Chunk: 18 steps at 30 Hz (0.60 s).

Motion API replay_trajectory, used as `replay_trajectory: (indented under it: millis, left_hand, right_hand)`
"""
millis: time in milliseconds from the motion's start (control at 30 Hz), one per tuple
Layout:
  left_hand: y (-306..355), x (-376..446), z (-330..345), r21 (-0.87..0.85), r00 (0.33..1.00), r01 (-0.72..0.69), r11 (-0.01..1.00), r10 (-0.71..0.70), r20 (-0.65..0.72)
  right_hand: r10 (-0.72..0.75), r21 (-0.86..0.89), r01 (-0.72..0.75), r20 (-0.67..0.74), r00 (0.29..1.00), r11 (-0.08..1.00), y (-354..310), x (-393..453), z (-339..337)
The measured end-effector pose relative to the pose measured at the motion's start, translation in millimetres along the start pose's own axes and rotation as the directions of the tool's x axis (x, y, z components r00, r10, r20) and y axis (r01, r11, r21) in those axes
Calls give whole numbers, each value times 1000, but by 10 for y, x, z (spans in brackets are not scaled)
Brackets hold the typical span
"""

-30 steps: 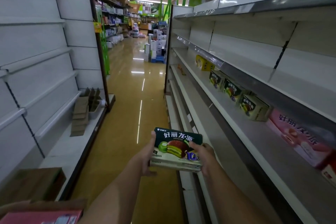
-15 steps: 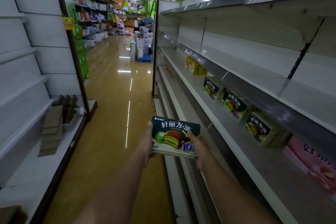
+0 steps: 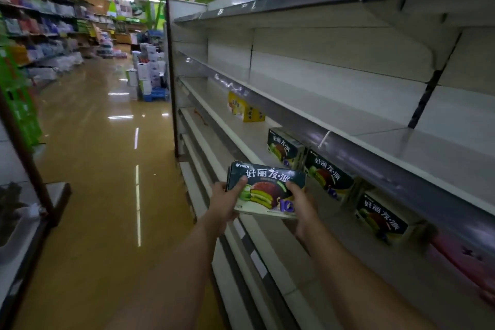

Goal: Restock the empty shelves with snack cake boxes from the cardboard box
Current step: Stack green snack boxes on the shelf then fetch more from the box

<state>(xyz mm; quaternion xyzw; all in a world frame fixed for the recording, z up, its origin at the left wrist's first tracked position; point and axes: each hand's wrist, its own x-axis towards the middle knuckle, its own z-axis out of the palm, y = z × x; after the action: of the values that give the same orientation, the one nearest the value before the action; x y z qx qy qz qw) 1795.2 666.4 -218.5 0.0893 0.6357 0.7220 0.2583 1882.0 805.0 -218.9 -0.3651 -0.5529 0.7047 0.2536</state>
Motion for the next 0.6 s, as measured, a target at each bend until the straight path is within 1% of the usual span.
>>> replay_trajectory:
  millis: [67,167,233,333,400,533,600]
  left_hand:
    - [102,261,33,24,999,-16,1000,14,51]
    - [238,640,42,153,982,-83,985,55,179]
    - [273,828,50,239,965,-106,965,42,260]
    - [303,986,107,309,920,-121,943,-10,391]
    - [298,1061,169,330,890,-109,938,-56,453]
    - [283,1211,385,330,827,-152,931,-63,559]
    - [288,1297,548,344,777,-209,915,-58,626]
  right_hand:
    - [26,37,-24,-57,998,999,-56,79,70]
    - [39,75,-27,-172,984,997,-180,87,187]
    - [56,86,-35,-253,966,996,-202,106,213]
    - [45,104,-7,-366,930,994,-204,114,241]
    - [42,87,-5,-426,904,996,-224,98,216]
    - [37,51,-13,-497,867,999,-308,105,104]
    - [43,51,-19,-543,839,999,-339,165,1]
